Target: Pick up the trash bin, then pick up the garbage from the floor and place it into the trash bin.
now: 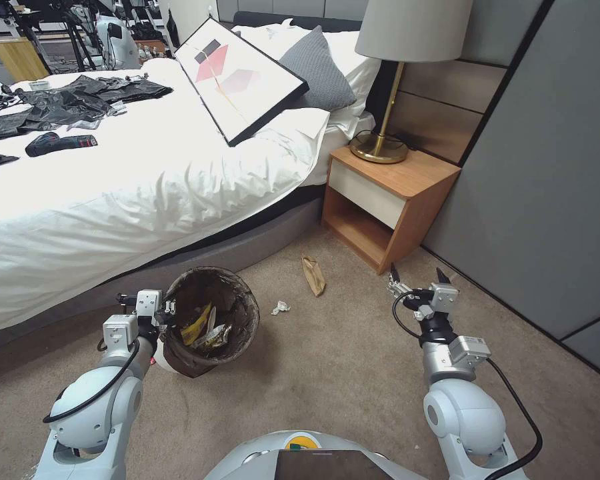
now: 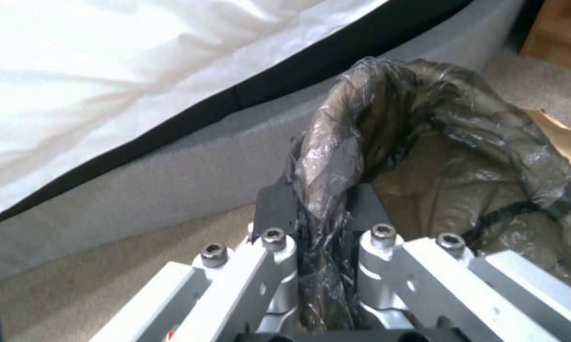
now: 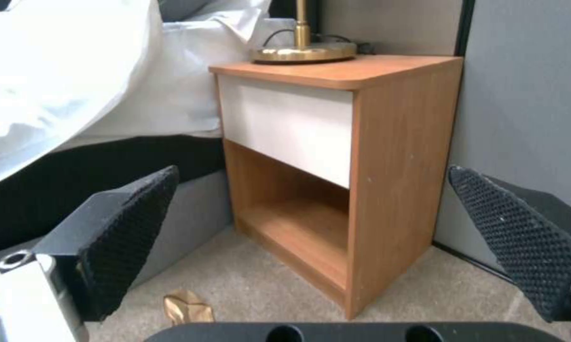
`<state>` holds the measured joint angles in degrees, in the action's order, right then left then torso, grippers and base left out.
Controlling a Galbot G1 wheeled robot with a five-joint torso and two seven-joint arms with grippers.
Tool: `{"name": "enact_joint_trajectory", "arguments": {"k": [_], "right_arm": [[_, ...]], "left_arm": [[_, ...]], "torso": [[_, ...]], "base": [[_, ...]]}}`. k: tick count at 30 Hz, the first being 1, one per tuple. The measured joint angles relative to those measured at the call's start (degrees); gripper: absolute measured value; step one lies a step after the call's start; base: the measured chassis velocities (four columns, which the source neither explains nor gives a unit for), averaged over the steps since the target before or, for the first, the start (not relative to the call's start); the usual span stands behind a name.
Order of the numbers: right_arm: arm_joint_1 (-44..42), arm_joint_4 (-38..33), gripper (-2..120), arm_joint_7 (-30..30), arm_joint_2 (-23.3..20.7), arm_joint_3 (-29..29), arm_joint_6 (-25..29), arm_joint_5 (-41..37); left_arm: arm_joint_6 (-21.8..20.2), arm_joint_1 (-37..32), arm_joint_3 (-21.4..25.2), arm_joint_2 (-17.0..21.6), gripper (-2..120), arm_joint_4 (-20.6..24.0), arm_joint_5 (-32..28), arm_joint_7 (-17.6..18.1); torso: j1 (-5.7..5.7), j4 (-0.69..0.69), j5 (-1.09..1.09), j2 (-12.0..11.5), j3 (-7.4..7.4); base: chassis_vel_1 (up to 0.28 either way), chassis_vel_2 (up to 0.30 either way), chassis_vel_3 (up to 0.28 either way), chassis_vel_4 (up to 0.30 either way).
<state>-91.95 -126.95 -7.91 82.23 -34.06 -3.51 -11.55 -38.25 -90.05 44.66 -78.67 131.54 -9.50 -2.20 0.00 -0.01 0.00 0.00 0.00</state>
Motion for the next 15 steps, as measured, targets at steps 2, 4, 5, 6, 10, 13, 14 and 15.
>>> {"name": "enact_joint_trajectory", "arguments": {"k": [2, 4, 5, 6, 10, 13, 14, 15], "right_arm": [[0.0, 0.02, 100, 0.01, 0.01, 0.0, 0.01, 0.0], [0.03, 0.2, 100, 0.02, 0.03, 0.01, 0.03, 0.09], [0.03, 0.2, 100, 0.02, 0.03, 0.01, 0.03, 0.09], [0.05, 0.29, 100, 0.02, 0.03, 0.01, 0.1, 0.11], [0.06, 0.47, 100, 0.09, 0.0, 0.02, 0.11, 0.32], [0.07, 0.65, 100, 0.39, 0.0, 0.04, 0.32, 0.71], [-0.01, 0.66, 100, 0.51, -0.02, 0.05, 0.3, 0.92], [-0.12, 0.65, 100, 0.55, -0.05, 0.06, 0.26, 0.99]], "left_arm": [[0.0, 0.01, 0.0, -0.02, 6, -0.03, 0.0, 0.0], [0.0, 0.05, 0.0, -0.03, 6, -0.17, 0.0, 0.0], [0.0, 0.05, 0.0, -0.03, 6, -0.17, 0.0, 0.0], [0.01, 0.1, 0.01, -0.04, 6, -0.29, 0.0, 0.0], [0.01, 0.16, 0.05, -0.05, 6, -0.44, 0.0, -0.05], [0.04, 0.22, 0.05, -0.12, 6, -0.63, 0.0, -0.04], [0.06, 0.23, 0.05, -0.14, 6, -0.72, 0.0, -0.03], [0.09, 0.25, 0.05, -0.15, 6, -0.82, 0.0, -0.03]], "torso": [[0.0, 0.01, 0.0, 0.0, 0.0], [0.0, 0.01, 0.0, 0.0, 0.0], [0.0, 0.01, 0.0, 0.0, 0.0], [0.0, 0.01, 0.0, 0.0, 0.0], [0.0, 0.01, 0.0, 0.0, 0.0], [0.0, 0.01, 0.0, 0.0, 0.0], [0.0, 0.01, 0.0, 0.0, 0.0], [0.0, 0.01, 0.0, 0.0, 0.0]], "base": [[-0.057, 0.06, 0.063, -0.036], [-0.033, 0.03, 0.024, -0.026], [0.0, 0.0, 0.0, 0.0], [0.0, 0.0, 0.0, 0.0], [-0.015, 0.027, 0.012, -0.017], [0.0, 0.0, 0.0, 0.0], [0.0, 0.0, 0.0, 0.0], [0.0, 0.0, 0.0, 0.0]]}}
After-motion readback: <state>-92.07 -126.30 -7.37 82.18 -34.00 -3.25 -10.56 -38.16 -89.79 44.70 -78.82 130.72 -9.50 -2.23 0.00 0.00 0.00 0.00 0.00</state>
